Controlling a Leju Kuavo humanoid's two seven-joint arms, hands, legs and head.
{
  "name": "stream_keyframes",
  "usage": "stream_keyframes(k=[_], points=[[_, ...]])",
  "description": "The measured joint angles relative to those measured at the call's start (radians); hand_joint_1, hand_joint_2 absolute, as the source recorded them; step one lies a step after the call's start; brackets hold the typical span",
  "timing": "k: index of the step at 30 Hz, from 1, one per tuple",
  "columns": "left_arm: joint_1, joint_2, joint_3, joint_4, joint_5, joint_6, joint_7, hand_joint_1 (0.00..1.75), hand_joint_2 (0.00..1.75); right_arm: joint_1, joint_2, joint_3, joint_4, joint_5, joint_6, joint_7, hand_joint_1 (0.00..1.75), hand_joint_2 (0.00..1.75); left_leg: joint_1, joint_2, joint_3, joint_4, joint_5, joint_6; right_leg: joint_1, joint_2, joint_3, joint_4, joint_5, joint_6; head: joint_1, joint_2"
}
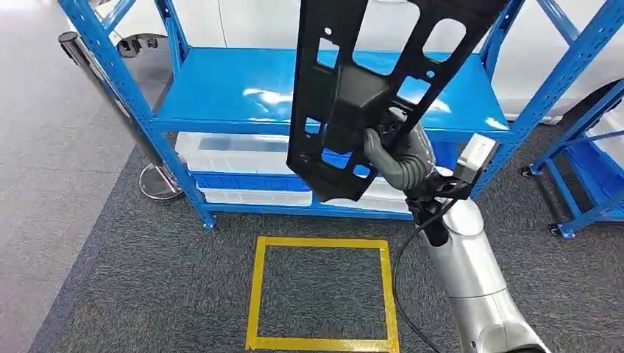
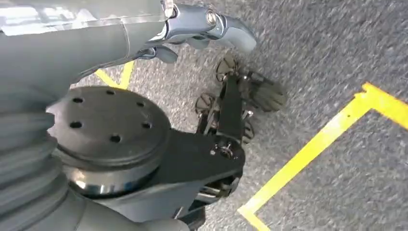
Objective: Take the parts from the cabinet and place them on the table.
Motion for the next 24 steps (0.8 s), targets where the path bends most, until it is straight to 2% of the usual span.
stream_keyframes(k=[2,3,4,5,6,8,9,12,13,14,15,16,17,18,19,20,21,23,24], points=[[0.001,0.000,0.000,0.000,0.000,0.000,0.000,0.00,1.75,0.001,0.000,0.000,-0.001,0.000,0.002,0.000,1.75,1.75,0.006,0.000,-0.062,0.159,-0.089,-0.009,0.001,-0.002,-0.008,0.000,0.005,-0.004,-0.001,0.000],[0.002,0.000,0.000,0.000,0.000,0.000,0.000,0.00,1.75,0.001,0.000,0.000,-0.001,0.000,0.002,0.000,1.75,1.75,0.008,0.000,-0.094,0.240,-0.121,-0.013,0.002,-0.002,-0.012,0.001,0.008,-0.003,-0.001,0.000],[0.002,0.000,0.000,0.000,0.000,0.000,0.000,0.00,1.75,0.003,0.000,0.000,-0.001,0.000,0.002,0.000,1.75,1.75,0.009,0.000,-0.107,0.280,-0.129,-0.015,0.002,-0.002,-0.015,0.001,0.011,-0.002,-0.002,0.000],[0.003,0.000,0.000,0.000,0.000,0.000,0.000,0.00,1.75,0.005,0.000,0.000,-0.001,0.000,0.002,0.000,1.75,1.75,0.011,0.001,-0.096,0.267,-0.115,-0.016,0.002,-0.001,-0.018,0.002,0.013,0.000,-0.001,0.000],[0.003,0.000,0.000,0.000,0.001,-0.006,0.000,0.00,1.75,0.005,0.000,0.000,-0.001,0.000,0.002,0.000,1.75,1.75,0.012,0.001,-0.060,0.208,-0.080,-0.015,0.001,-0.001,-0.019,0.003,0.014,0.002,-0.002,0.000],[0.002,0.000,0.000,0.000,0.003,-0.022,-0.006,0.00,1.75,0.005,0.000,0.000,-0.002,0.000,0.002,0.000,1.75,1.75,0.012,0.000,0.044,0.018,0.002,-0.008,0.001,0.000,-0.018,0.005,0.015,0.005,-0.001,0.000],[0.001,0.000,0.000,0.000,0.003,-0.024,-0.006,0.00,1.75,0.005,0.000,-0.001,-0.002,0.000,0.003,0.000,1.75,1.75,0.010,0.000,0.073,-0.044,0.000,-0.003,0.006,0.000,-0.021,0.006,0.017,0.011,-0.001,0.000],[0.002,0.000,0.000,0.000,0.002,-0.017,-0.005,0.00,1.75,0.005,0.000,-0.002,-0.002,0.000,0.005,0.002,1.75,1.75,0.004,-0.002,0.064,-0.050,0.004,0.009,0.007,0.001,-0.032,0.007,0.027,0.029,-0.001,0.000],[0.002,0.000,0.000,0.000,0.001,-0.017,-0.010,0.00,1.75,0.005,0.000,-0.002,-0.002,0.000,0.005,0.002,1.75,1.75,0.005,-0.002,0.063,-0.054,0.009,0.016,0.008,0.001,-0.032,0.004,0.030,0.036,0.001,0.000],[0.003,0.000,0.001,0.000,0.002,-0.017,-0.016,0.00,1.75,0.005,0.000,-0.003,-0.002,0.000,0.005,0.002,1.75,1.75,0.013,0.001,0.066,-0.064,0.019,0.028,0.006,0.002,-0.036,0.007,0.025,0.041,-0.001,0.000],[0.001,0.000,0.001,0.000,0.002,-0.018,-0.024,0.00,1.75,0.004,0.000,-0.005,-0.002,0.000,0.005,0.002,1.75,1.75,0.011,0.001,0.064,-0.065,0.023,0.032,0.002,0.002,-0.043,0.028,0.003,0.045,0.001,0.000],[-0.001,0.000,0.001,0.000,0.003,-0.018,-0.031,0.00,1.75,0.005,0.000,-0.007,-0.002,0.000,0.005,0.002,1.75,1.75,0.011,0.001,0.060,-0.065,0.026,0.037,0.002,0.003,-0.068,0.087,-0.039,0.048,0.004,0.000],[-0.001,0.000,0.001,0.000,0.003,-0.018,-0.034,0.00,1.75,0.006,0.000,-0.010,-0.002,-0.001,0.008,0.002,1.75,1.75,0.009,0.002,0.056,-0.065,0.028,0.040,0.001,0.002,-0.106,0.179,-0.088,0.052,0.004,0.000],[0.000,0.000,0.001,0.000,0.003,-0.017,-0.037,0.00,1.75,0.008,0.000,-0.011,-0.002,-0.004,0.013,0.002,1.75,1.75,0.007,0.002,0.051,-0.064,0.030,0.042,0.001,0.002,-0.144,0.266,-0.124,0.055,0.004,0.000],[0.000,0.000,0.001,0.000,0.003,-0.017,-0.038,0.00,1.75,0.011,0.000,-0.011,-0.002,-0.005,0.015,0.002,1.75,1.75,0.007,0.002,0.047,-0.062,0.031,0.042,0.001,0.002,-0.168,0.322,-0.138,0.056,0.004,0.000],[0.000,0.000,0.001,0.000,0.007,-0.016,-0.039,0.00,1.75,0.014,0.000,-0.011,-0.002,-0.008,0.020,0.002,1.75,1.75,0.007,0.002,0.045,-0.060,0.032,0.041,0.001,0.002,-0.167,0.326,-0.128,0.056,0.004,0.000],[0.000,0.000,0.002,0.000,0.008,-0.015,-0.039,0.00,1.75,0.015,0.000,-0.011,-0.002,-0.010,0.022,0.002,1.75,1.75,0.007,0.002,0.044,-0.058,0.032,0.041,0.001,0.002,-0.143,0.286,-0.100,0.054,0.004,0.000],[-0.001,0.000,0.003,0.000,0.009,-0.014,-0.039,0.00,1.75,0.012,0.000,-0.011,-0.002,-0.012,0.028,0.002,1.75,1.75,0.006,0.002,0.044,-0.054,0.030,0.038,0.001,0.001,-0.050,0.116,-0.021,0.046,0.004,0.000],[-0.002,-0.001,0.003,0.000,0.009,-0.014,-0.039,0.00,1.75,0.010,0.000,-0.011,-0.002,-0.012,0.032,0.002,1.75,1.75,0.005,0.003,0.043,-0.051,0.029,0.035,0.002,-0.004,-0.011,0.037,-0.001,0.040,0.004,0.000]])
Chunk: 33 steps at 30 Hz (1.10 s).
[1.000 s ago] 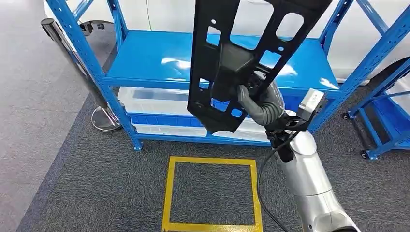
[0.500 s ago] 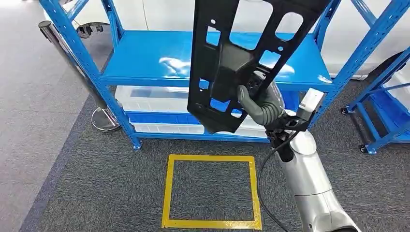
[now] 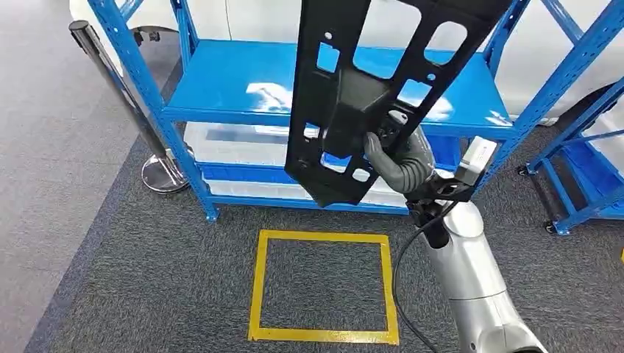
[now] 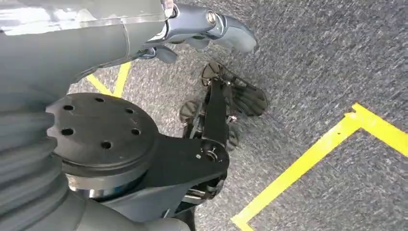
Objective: Take the parts from the cabinet and place them on the table.
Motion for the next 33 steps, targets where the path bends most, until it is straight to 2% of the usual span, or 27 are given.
stream_keyframes(k=[1,4,5,6,7,9,10,11,12,13,14,15,16,19,20,21,22,23,25,26,27,28,29,30,31,32,33], points=[[-0.001,0.000,0.000,0.000,0.000,0.000,0.000,0.00,1.75,-0.003,0.000,0.000,0.000,0.000,0.003,-0.001,1.75,1.75,-0.008,0.000,-0.006,0.008,-0.001,-0.008,0.009,-0.007,0.009,-0.025,-0.013,-0.005,0.000,0.000],[0.000,-0.001,0.002,0.000,0.000,-0.004,0.000,0.00,1.75,-0.005,-0.002,0.000,0.000,0.003,0.012,-0.006,1.75,1.75,-0.005,0.007,-0.011,0.002,0.007,-0.022,0.011,0.004,-0.003,-0.019,-0.007,-0.019,-0.001,0.000],[0.000,0.000,0.002,0.000,0.000,-0.004,0.000,0.00,1.75,-0.005,-0.001,0.000,0.000,0.004,0.015,-0.008,1.75,1.75,-0.010,0.007,-0.011,0.003,0.003,-0.028,0.001,0.005,0.000,-0.030,0.000,-0.029,-0.002,0.000],[0.000,0.000,0.002,0.000,0.000,-0.004,0.000,0.00,1.75,-0.006,-0.001,0.000,0.000,0.005,0.018,-0.008,1.75,1.75,-0.006,0.004,-0.018,0.017,-0.012,-0.034,-0.001,0.006,0.002,-0.035,0.003,-0.033,0.000,0.000],[-0.001,0.000,0.002,0.000,0.000,-0.005,-0.001,0.00,1.75,-0.006,-0.001,0.000,0.000,0.005,0.018,-0.009,1.75,1.75,-0.005,0.003,-0.037,0.064,-0.047,-0.040,-0.002,0.006,0.001,-0.035,0.005,-0.038,-0.008,0.000],[0.000,0.000,0.002,0.000,0.000,-0.008,-0.001,0.00,1.75,-0.005,-0.001,0.000,0.000,0.006,0.019,-0.010,1.75,1.75,0.001,0.003,-0.106,0.222,-0.124,-0.048,0.000,0.013,-0.002,-0.034,0.007,-0.041,-0.008,0.000],[0.001,0.000,0.003,0.000,0.000,-0.009,-0.001,0.00,1.75,-0.005,-0.001,0.000,0.001,0.007,0.019,-0.009,1.75,1.75,0.002,0.003,-0.135,0.288,-0.145,-0.051,0.000,0.016,-0.004,-0.034,0.008,-0.042,-0.008,0.000],[0.001,0.000,0.003,0.000,0.000,-0.010,-0.001,0.00,1.75,-0.003,-0.001,0.000,0.002,0.008,0.019,-0.010,1.75,1.75,0.004,0.003,-0.145,0.312,-0.139,-0.051,0.000,0.024,-0.004,-0.033,0.009,-0.041,-0.008,0.000],[0.001,0.000,0.003,0.000,0.000,-0.011,-0.001,0.00,1.75,-0.002,-0.001,0.000,0.003,0.009,0.019,-0.010,1.75,1.75,0.005,0.003,-0.129,0.281,-0.113,-0.051,0.000,0.030,-0.004,-0.032,0.009,-0.040,-0.008,0.000],[0.001,0.000,0.003,0.000,0.000,-0.011,-0.001,0.00,1.75,-0.002,-0.001,0.000,0.003,0.010,0.019,-0.010,1.75,1.75,0.007,0.002,-0.091,0.208,-0.070,-0.050,0.000,0.040,-0.004,-0.030,0.009,-0.039,-0.008,0.000],[0.001,0.000,0.003,0.000,0.000,-0.011,-0.001,0.00,1.75,-0.003,-0.001,0.000,0.003,0.010,0.019,-0.011,1.75,1.75,0.008,-0.010,-0.046,0.118,-0.026,-0.047,0.000,0.048,-0.004,-0.028,0.009,-0.037,-0.008,0.000],[0.001,0.000,0.003,0.000,0.000,-0.011,-0.001,0.00,1.75,-0.003,-0.001,0.000,0.002,0.009,0.019,-0.013,1.75,1.75,0.009,-0.039,-0.007,0.035,0.003,-0.042,-0.001,0.056,-0.004,-0.026,0.008,-0.033,-0.008,0.000],[0.001,0.000,0.003,0.000,0.000,-0.011,-0.001,0.00,1.75,-0.005,-0.002,0.000,0.002,0.009,0.019,-0.015,1.75,1.75,0.012,-0.073,0.006,0.017,-0.013,-0.037,0.004,0.063,-0.011,-0.025,0.011,-0.027,-0.005,0.000],[0.000,0.001,0.003,0.000,0.000,-0.013,-0.002,0.00,1.75,-0.002,-0.002,0.000,0.002,0.009,0.019,-0.018,1.75,1.75,0.006,-0.050,0.002,0.007,-0.012,-0.029,-0.007,0.090,-0.025,-0.027,0.023,-0.005,-0.008,0.000],[0.000,0.001,0.003,0.000,0.000,-0.013,-0.003,0.00,1.75,-0.002,-0.003,-0.001,0.002,0.009,0.019,-0.019,1.75,1.75,0.012,-0.040,0.005,-0.003,-0.006,-0.020,-0.001,0.099,-0.027,-0.029,0.026,0.003,-0.005,0.000],[-0.002,0.000,0.003,0.000,0.000,-0.013,-0.003,0.00,1.75,0.000,-0.005,-0.002,0.002,0.009,0.019,-0.019,1.75,1.75,0.016,-0.026,0.009,-0.010,0.001,-0.011,-0.004,0.073,-0.029,-0.017,0.014,0.005,-0.007,0.000],[-0.003,0.000,0.003,0.000,0.000,-0.013,-0.004,0.00,1.75,-0.002,-0.007,-0.003,0.002,0.009,0.019,-0.020,1.75,1.75,0.014,-0.019,0.008,-0.013,0.002,-0.005,-0.001,0.040,-0.047,0.017,-0.015,0.008,0.002,0.000],[-0.003,0.000,0.003,0.000,0.000,-0.013,-0.004,0.00,1.75,-0.003,-0.007,-0.003,0.002,0.009,0.019,-0.021,1.75,1.75,0.012,-0.009,0.006,-0.012,0.002,-0.002,-0.001,0.027,-0.080,0.091,-0.056,0.011,0.004,0.000],[-0.001,0.000,0.003,0.000,0.000,-0.016,-0.004,0.00,1.75,0.004,-0.007,-0.003,0.003,0.009,0.019,-0.022,1.75,1.75,0.010,0.012,0.002,-0.012,0.002,-0.001,-0.003,0.019,-0.156,0.253,-0.123,0.017,0.004,0.000],[-0.001,0.000,0.003,0.000,0.000,-0.018,-0.004,0.00,1.75,0.008,-0.007,-0.003,0.003,0.009,0.019,-0.023,1.75,1.75,0.010,0.022,0.001,-0.011,0.002,-0.001,-0.004,0.018,-0.174,0.292,-0.128,0.019,0.003,0.000],[-0.001,0.000,0.003,0.000,0.000,-0.020,-0.004,0.00,1.75,0.012,-0.008,-0.003,0.003,0.009,0.019,-0.023,1.75,1.75,0.010,0.033,0.002,-0.011,0.002,-0.001,-0.005,0.015,-0.163,0.275,-0.108,0.020,0.004,0.000],[-0.002,0.000,0.003,0.000,0.000,-0.023,-0.004,0.00,1.75,0.012,-0.008,-0.003,0.003,0.009,0.019,-0.024,1.75,1.75,0.010,0.043,0.002,-0.009,0.002,-0.002,-0.005,0.009,-0.128,0.211,-0.070,0.019,0.004,0.000],[-0.004,-0.001,0.003,0.000,0.000,-0.025,-0.004,0.00,1.75,0.011,-0.008,-0.003,0.002,0.009,0.019,-0.024,1.75,1.75,0.010,0.051,0.003,-0.008,0.000,-0.004,-0.005,-0.002,-0.079,0.120,-0.028,0.017,0.004,0.000],[-0.005,-0.001,0.003,0.000,0.000,-0.026,-0.004,0.00,1.75,0.009,-0.008,-0.005,0.002,0.009,0.019,-0.026,1.75,1.75,0.010,0.058,0.004,-0.006,-0.002,-0.007,-0.003,-0.028,-0.028,0.027,0.007,0.012,0.005,0.000],[-0.005,-0.001,0.003,0.000,0.000,-0.027,-0.005,0.00,1.75,0.008,-0.008,-0.006,0.000,0.009,0.019,-0.026,1.75,1.75,0.003,0.065,0.004,-0.003,-0.005,-0.014,0.009,-0.069,-0.003,-0.028,-0.002,0.004,0.004,0.000],[-0.005,-0.001,0.003,0.000,0.000,-0.028,-0.005,0.00,1.75,0.008,-0.008,-0.006,-0.001,0.009,0.019,-0.027,1.75,1.75,0.000,0.071,0.002,-0.001,-0.007,-0.019,0.010,-0.052,-0.007,-0.029,0.006,-0.008,0.002,0.000],[-0.005,-0.001,0.003,0.000,0.000,-0.028,-0.006,0.00,1.75,0.008,-0.008,-0.006,-0.002,0.009,0.019,-0.027,1.75,1.75,0.000,0.079,0.003,-0.001,-0.006,-0.023,0.012,-0.042,-0.011,-0.027,0.006,-0.010,0.002,0.000]])
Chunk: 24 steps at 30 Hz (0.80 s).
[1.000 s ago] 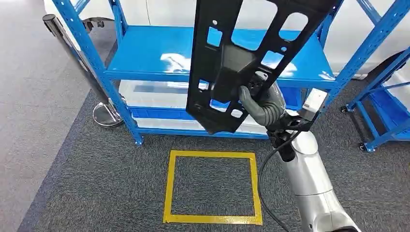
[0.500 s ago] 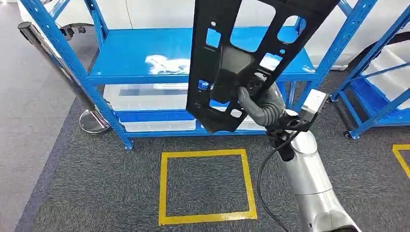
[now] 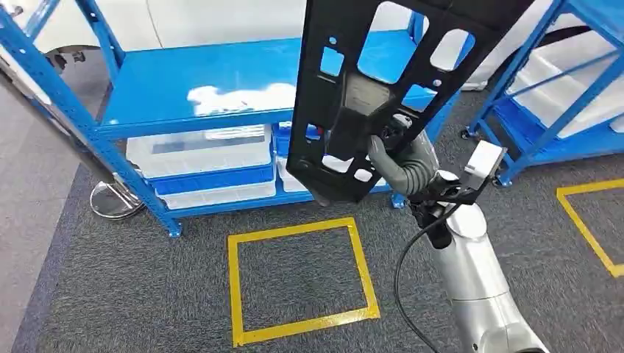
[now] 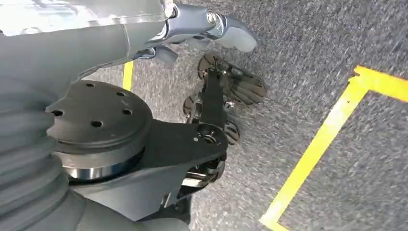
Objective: Take the parts from the cabinet and place them on the table.
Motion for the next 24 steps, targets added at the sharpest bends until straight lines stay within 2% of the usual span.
stream_keyframes(k=[2,3,4,5,6,7,8,9,10,11,12,13,14,17,18,19,20,21,22,23,24], points=[[-0.001,0.000,0.000,0.000,0.001,-0.001,-0.001,0.00,1.75,0.001,-0.001,-0.002,0.000,0.000,0.000,0.000,1.75,1.75,-0.001,0.021,0.006,-0.004,0.001,-0.012,0.000,0.021,-0.004,-0.003,0.005,-0.013,0.000,0.000],[-0.002,0.000,0.000,0.000,0.002,-0.001,-0.002,0.00,1.75,0.002,-0.001,-0.002,-0.002,0.000,0.000,0.000,1.75,1.75,0.002,0.011,0.001,0.002,-0.011,-0.018,-0.010,0.029,0.001,-0.010,0.011,-0.021,0.000,0.000],[-0.002,0.000,0.000,0.000,0.003,-0.001,-0.003,0.00,1.75,-0.002,-0.001,-0.002,-0.002,0.000,0.000,0.000,1.75,1.75,0.005,-0.028,-0.008,0.034,-0.038,-0.023,-0.011,0.037,0.000,-0.011,0.012,-0.027,0.000,0.000],[-0.001,0.000,0.000,0.000,0.005,-0.001,-0.003,0.00,1.75,-0.003,0.000,-0.002,-0.002,0.000,0.000,0.000,1.75,1.75,0.006,-0.052,-0.035,0.098,-0.078,-0.025,-0.011,0.043,-0.001,-0.011,0.014,-0.031,-0.002,0.000],[0.001,0.001,0.001,0.000,0.007,-0.002,-0.003,0.00,1.75,-0.002,0.003,-0.002,-0.002,0.000,0.001,0.000,1.75,1.75,0.007,-0.066,-0.073,0.185,-0.120,-0.028,-0.010,0.054,-0.002,-0.011,0.015,-0.033,-0.002,0.000],[0.002,0.001,0.001,0.000,0.008,-0.002,-0.003,0.00,1.75,-0.001,0.003,-0.002,-0.001,0.000,0.001,0.000,1.75,1.75,0.007,-0.072,-0.111,0.268,-0.152,-0.030,-0.009,0.066,-0.004,-0.010,0.016,-0.034,-0.002,0.000],[0.005,0.001,0.001,0.000,0.008,-0.002,-0.003,0.00,1.75,0.000,0.004,-0.002,0.001,0.000,0.002,0.001,1.75,1.75,0.007,-0.073,-0.134,0.318,-0.160,-0.031,-0.008,0.078,-0.005,-0.010,0.016,-0.034,-0.002,0.000],[0.006,0.001,0.002,0.000,0.008,-0.002,-0.003,0.00,1.75,0.000,0.004,-0.002,0.003,0.000,0.002,0.001,1.75,1.75,0.007,-0.074,-0.133,0.314,-0.144,-0.030,-0.008,0.090,-0.005,-0.009,0.017,-0.034,-0.001,0.000],[0.006,0.001,0.002,0.000,0.008,-0.002,-0.003,0.00,1.75,0.000,0.004,-0.002,0.004,0.000,0.003,0.001,1.75,1.75,0.007,-0.074,-0.108,0.261,-0.106,-0.027,-0.008,0.103,-0.004,-0.007,0.017,-0.033,-0.003,0.000],[0.005,0.001,0.002,0.000,0.008,-0.002,-0.003,0.00,1.75,0.000,0.005,-0.002,0.004,0.000,0.005,0.001,1.75,1.75,0.007,-0.080,-0.067,0.173,-0.057,-0.024,-0.008,0.116,-0.004,-0.005,0.017,-0.032,-0.002,0.000],[0.005,0.001,0.002,0.000,0.007,-0.002,-0.003,0.00,1.75,-0.001,0.005,-0.002,0.004,0.000,0.005,0.001,1.75,1.75,0.007,-0.102,-0.023,0.079,-0.011,-0.018,-0.008,0.127,-0.004,-0.003,0.017,-0.031,-0.002,0.000],[0.005,0.003,0.002,0.000,0.007,-0.002,-0.003,0.00,1.75,-0.002,0.006,-0.002,0.004,0.000,0.006,0.000,1.75,1.75,0.010,-0.151,0.003,0.020,-0.007,-0.010,-0.010,0.136,-0.006,-0.002,0.017,-0.027,0.000,0.000],[0.006,0.004,0.002,0.000,0.007,-0.003,-0.004,0.00,1.75,-0.006,0.007,-0.002,0.005,0.000,0.006,0.000,1.75,1.75,0.011,-0.155,0.008,0.001,-0.008,-0.009,-0.008,0.149,-0.014,0.004,0.019,-0.019,0.000,0.000],[0.003,0.005,0.002,0.000,0.006,-0.003,-0.004,0.00,1.75,-0.004,0.009,-0.002,0.005,0.000,0.006,0.000,1.75,1.75,0.004,-0.132,0.007,0.003,-0.007,-0.001,-0.017,0.177,-0.024,-0.006,0.031,0.004,-0.002,0.000],[0.002,0.003,0.002,0.000,0.005,-0.005,-0.005,0.00,1.75,-0.005,0.008,-0.003,0.004,0.000,0.006,0.000,1.75,1.75,0.017,-0.117,0.011,-0.012,0.002,0.010,-0.011,0.174,-0.027,-0.004,0.028,0.009,0.000,0.000],[0.000,0.005,0.002,0.000,0.002,-0.006,-0.006,0.00,1.75,-0.007,0.008,-0.004,0.004,0.000,0.006,0.000,1.75,1.75,0.015,-0.105,0.013,-0.018,0.005,0.016,-0.007,0.119,-0.034,0.014,0.013,0.011,0.000,0.000],[0.000,0.005,0.002,0.000,0.000,-0.009,-0.006,0.00,1.75,-0.011,0.008,-0.005,0.005,0.000,0.005,0.000,1.75,1.75,0.013,-0.095,0.013,-0.019,0.006,0.022,-0.007,0.082,-0.061,0.071,-0.025,0.013,0.009,0.000],[0.002,0.005,0.002,0.000,0.000,-0.011,-0.006,0.00,1.75,-0.013,0.008,-0.005,0.005,0.000,0.005,0.000,1.75,1.75,0.012,-0.082,0.012,-0.018,0.005,0.023,-0.009,0.066,-0.100,0.154,-0.067,0.016,0.009,0.000],[0.003,0.005,0.002,0.000,-0.001,-0.012,-0.006,0.00,1.75,-0.011,0.008,-0.005,0.006,0.000,0.005,0.000,1.75,1.75,0.011,-0.068,0.011,-0.018,0.004,0.024,-0.011,0.061,-0.144,0.247,-0.105,0.020,0.010,0.000],[0.003,0.005,0.002,0.000,-0.001,-0.011,-0.006,0.00,1.75,-0.010,0.008,-0.005,0.008,0.000,0.006,0.000,1.75,1.75,0.011,-0.057,0.010,-0.017,0.004,0.024,-0.015,0.060,-0.171,0.307,-0.121,0.023,0.009,0.000],[0.003,0.005,0.002,0.000,-0.002,-0.011,-0.007,0.00,1.75,-0.009,0.008,-0.005,0.011,0.000,0.005,0.000,1.75,1.75,0.011,-0.045,0.010,-0.017,0.004,0.023,-0.017,0.058,-0.175,0.317,-0.113,0.025,0.010,0.000]])
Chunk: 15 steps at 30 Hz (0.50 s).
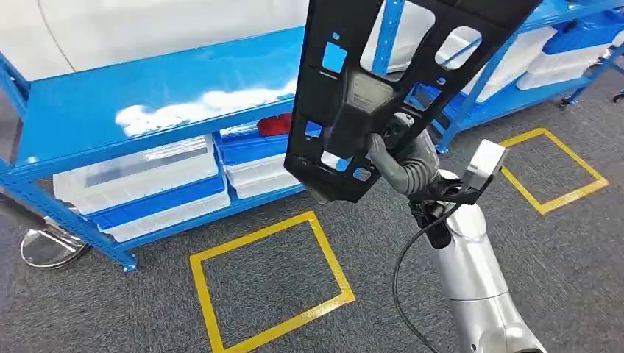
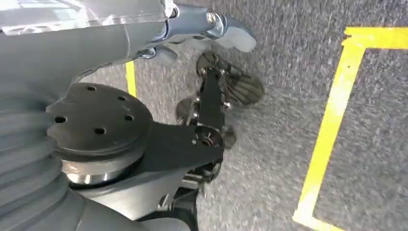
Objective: Take the parts from the cabinet and place them on the table.
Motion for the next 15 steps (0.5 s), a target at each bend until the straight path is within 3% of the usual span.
stream_keyframes(k=[1,2,3,4,5,8,9,10,11,12,13,14,15], points=[[-0.001,0.000,0.000,0.000,-0.001,0.000,-0.001,0.00,1.75,0.000,0.000,0.000,0.002,0.000,0.000,0.000,1.75,1.75,0.000,0.011,0.000,0.001,-0.001,-0.001,-0.002,-0.004,0.022,-0.039,0.028,0.001,0.000,0.000],[-0.002,0.000,0.000,0.000,-0.001,-0.001,-0.002,0.00,1.75,0.000,-0.002,-0.002,0.002,0.000,0.000,0.000,1.75,1.75,0.000,0.021,0.001,0.002,-0.003,-0.002,-0.003,-0.011,0.065,-0.120,0.069,0.001,0.001,0.000],[-0.002,0.000,0.000,0.000,-0.002,-0.002,-0.002,0.00,1.75,-0.001,-0.002,-0.004,0.002,0.000,0.000,0.000,1.75,1.75,0.000,0.030,0.004,0.003,-0.006,-0.006,-0.002,-0.031,0.122,-0.222,0.110,-0.003,0.000,0.000],[-0.003,0.000,0.000,0.000,-0.006,-0.003,-0.002,0.00,1.75,-0.003,-0.002,-0.005,0.001,0.000,0.000,0.000,1.75,1.75,-0.002,0.038,0.007,0.005,-0.009,-0.011,0.003,-0.074,0.169,-0.304,0.132,-0.009,0.000,0.000],[-0.003,0.000,0.000,0.000,-0.007,-0.003,-0.002,0.00,1.75,-0.004,-0.002,-0.005,0.001,0.000,0.000,0.000,1.75,1.75,-0.010,0.046,0.006,0.009,-0.014,-0.018,0.018,-0.094,0.175,-0.325,0.120,-0.018,0.000,0.000],[-0.003,0.000,0.000,0.000,-0.007,-0.003,-0.002,0.00,1.75,0.001,-0.004,-0.008,0.000,0.000,-0.001,0.000,1.75,1.75,-0.011,0.077,0.012,0.005,-0.016,-0.032,0.020,-0.053,0.166,-0.323,0.123,-0.033,-0.003,0.000],[-0.005,0.000,0.000,0.000,-0.007,-0.003,-0.002,0.00,1.75,0.003,-0.004,-0.011,-0.002,0.000,-0.001,-0.001,1.75,1.75,-0.010,0.084,0.014,0.006,-0.020,-0.040,0.012,-0.041,0.167,-0.331,0.129,-0.042,-0.003,0.000],[-0.006,0.000,0.000,0.000,-0.007,-0.003,-0.002,0.00,1.75,0.005,-0.004,-0.012,-0.005,0.000,-0.001,-0.001,1.75,1.75,-0.004,0.044,0.009,0.021,-0.038,-0.047,0.008,-0.033,0.170,-0.334,0.132,-0.047,-0.004,0.000],[-0.006,0.000,0.000,0.000,-0.007,-0.003,-0.002,0.00,1.75,0.004,-0.004,-0.013,-0.007,0.000,-0.001,-0.002,1.75,1.75,-0.003,0.004,-0.011,0.071,-0.074,-0.047,0.005,-0.023,0.169,-0.334,0.133,-0.052,-0.005,0.000],[-0.004,0.000,0.000,0.000,-0.007,-0.003,-0.002,0.00,1.75,0.006,-0.002,-0.013,-0.008,0.000,-0.001,-0.002,1.75,1.75,-0.002,-0.016,-0.044,0.148,-0.115,-0.048,0.005,-0.015,0.169,-0.334,0.133,-0.056,-0.007,0.000],[-0.002,0.000,0.000,0.000,-0.007,-0.003,-0.002,0.00,1.75,0.009,-0.002,-0.013,-0.008,0.000,-0.001,-0.002,1.75,1.75,-0.003,-0.026,-0.085,0.240,-0.155,-0.050,0.006,-0.001,0.169,-0.334,0.133,-0.056,-0.008,0.000],[0.000,0.000,0.000,0.000,-0.007,-0.003,-0.002,0.00,1.75,0.011,-0.002,-0.013,-0.008,0.001,-0.001,-0.001,1.75,1.75,-0.003,-0.029,-0.120,0.313,-0.176,-0.052,0.007,0.013,0.169,-0.333,0.133,-0.056,-0.008,0.000],[0.002,0.000,0.000,0.000,-0.007,-0.003,-0.002,0.00,1.75,0.013,-0.002,-0.013,-0.008,0.002,-0.001,-0.001,1.75,1.75,-0.003,-0.029,-0.136,0.341,-0.173,-0.052,0.007,0.027,0.169,-0.332,0.133,-0.056,-0.008,0.000]])
